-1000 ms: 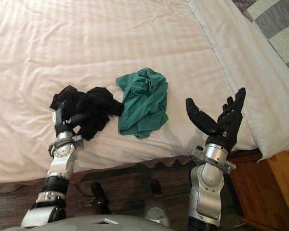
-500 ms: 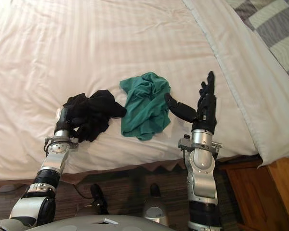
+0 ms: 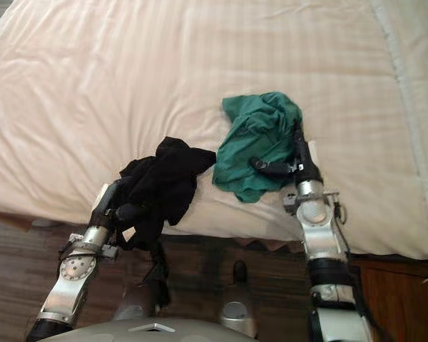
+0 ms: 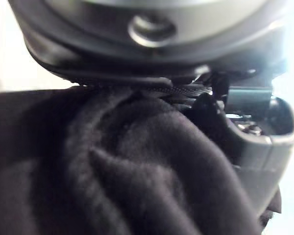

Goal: Tidy up the quilt and then pick up the clothes from the bed and put them into the laundry hamper

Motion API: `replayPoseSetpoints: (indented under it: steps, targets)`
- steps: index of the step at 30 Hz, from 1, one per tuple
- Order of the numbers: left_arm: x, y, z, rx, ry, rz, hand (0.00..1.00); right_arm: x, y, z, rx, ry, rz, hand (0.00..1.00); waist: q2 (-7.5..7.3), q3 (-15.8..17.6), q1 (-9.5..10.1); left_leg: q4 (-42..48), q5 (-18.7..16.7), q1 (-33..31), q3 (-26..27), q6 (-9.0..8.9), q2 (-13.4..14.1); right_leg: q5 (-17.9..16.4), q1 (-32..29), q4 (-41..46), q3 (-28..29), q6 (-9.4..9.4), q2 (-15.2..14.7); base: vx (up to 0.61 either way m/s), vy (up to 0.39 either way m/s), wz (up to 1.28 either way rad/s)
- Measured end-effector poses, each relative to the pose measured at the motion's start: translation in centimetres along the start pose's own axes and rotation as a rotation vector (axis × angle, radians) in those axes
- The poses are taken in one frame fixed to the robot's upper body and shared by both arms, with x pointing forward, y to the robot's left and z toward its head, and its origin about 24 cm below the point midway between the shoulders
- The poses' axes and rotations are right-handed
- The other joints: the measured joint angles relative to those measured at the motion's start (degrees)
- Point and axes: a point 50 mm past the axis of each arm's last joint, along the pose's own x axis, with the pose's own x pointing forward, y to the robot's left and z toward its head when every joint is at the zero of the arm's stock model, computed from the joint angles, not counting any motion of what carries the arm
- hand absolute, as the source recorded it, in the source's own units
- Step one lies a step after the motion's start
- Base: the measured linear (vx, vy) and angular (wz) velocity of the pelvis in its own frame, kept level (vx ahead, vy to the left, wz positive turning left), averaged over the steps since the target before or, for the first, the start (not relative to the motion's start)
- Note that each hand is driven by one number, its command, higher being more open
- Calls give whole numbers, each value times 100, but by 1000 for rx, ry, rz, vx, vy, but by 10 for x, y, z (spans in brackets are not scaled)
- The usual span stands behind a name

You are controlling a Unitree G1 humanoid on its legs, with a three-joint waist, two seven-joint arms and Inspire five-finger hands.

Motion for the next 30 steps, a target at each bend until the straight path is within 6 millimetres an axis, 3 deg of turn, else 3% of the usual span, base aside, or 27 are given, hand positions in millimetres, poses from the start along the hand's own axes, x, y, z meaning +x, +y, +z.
replayPoseSetpoints:
  steps: [1, 5, 11, 15, 17, 20, 25, 28, 30]
  targets:
    - [-3, 0, 0, -27, -3, -4, 0, 6, -5, 0, -30, 4, -11, 0, 29, 37, -3, 0, 9, -39, -16, -17, -3, 0, -48, 39, -14, 0, -1, -99, 32, 7]
    - [-9, -2, -2, -80, 8, -49, 0, 26, -8, -7, -28, 71, -35, 0, 30, 79, 45, 1, 45, -114, -102, 7, -13, 19, -81, 44, -80, 4, 0, -72, 16, 10]
    - [-10, -20, -4, -56, 18, -84, 0, 20, -6, -21, 49, 142, -109, 0, -66, 94, 230, 6, 54, -109, -150, 10, -30, -1, -54, 36, -129, -27, 0, -34, 6, 6]
    - [-12, -28, -9, -62, 47, -70, 0, -8, 9, -39, 260, 193, -189, 0, -239, 2, 285, 16, 70, -68, -148, -1, -28, -22, 97, -42, -193, -50, 3, 86, -36, 4]
    - [-16, -31, -22, -72, 111, -59, 0, -29, 32, -49, 431, 247, -185, 0, -426, -107, 272, 20, 57, 130, -127, -19, -16, -45, 275, -70, -186, -76, 13, 170, -73, -7]
    - [-19, -30, -28, -60, 147, -45, 0, -53, 52, -59, 546, 305, -167, 0, -557, -228, 284, 14, -48, 458, -97, -130, 26, -195, 557, -59, -202, -154, 45, 127, -79, -6]
    - [-24, -39, -39, -116, 196, 24, 0, -82, 64, -65, 615, 330, -112, 0, -529, -519, 352, 6, -84, 568, -73, -169, 155, -278, 683, -49, -220, -226, 170, 70, -77, -3]
    - [-34, -43, -47, -287, 240, 92, 0, -107, 70, -70, 606, 349, -81, 0, -528, -617, 364, 16, -67, 593, -246, -193, 175, -345, 783, 47, -440, -275, 207, 18, -56, 25]
    - [-37, -46, -53, -413, 269, 112, 0, -123, 73, -78, 587, 386, -64, 0, -614, -627, 391, 18, -67, 586, -504, -204, 132, -536, 842, 277, -690, -271, 177, -21, -45, 58]
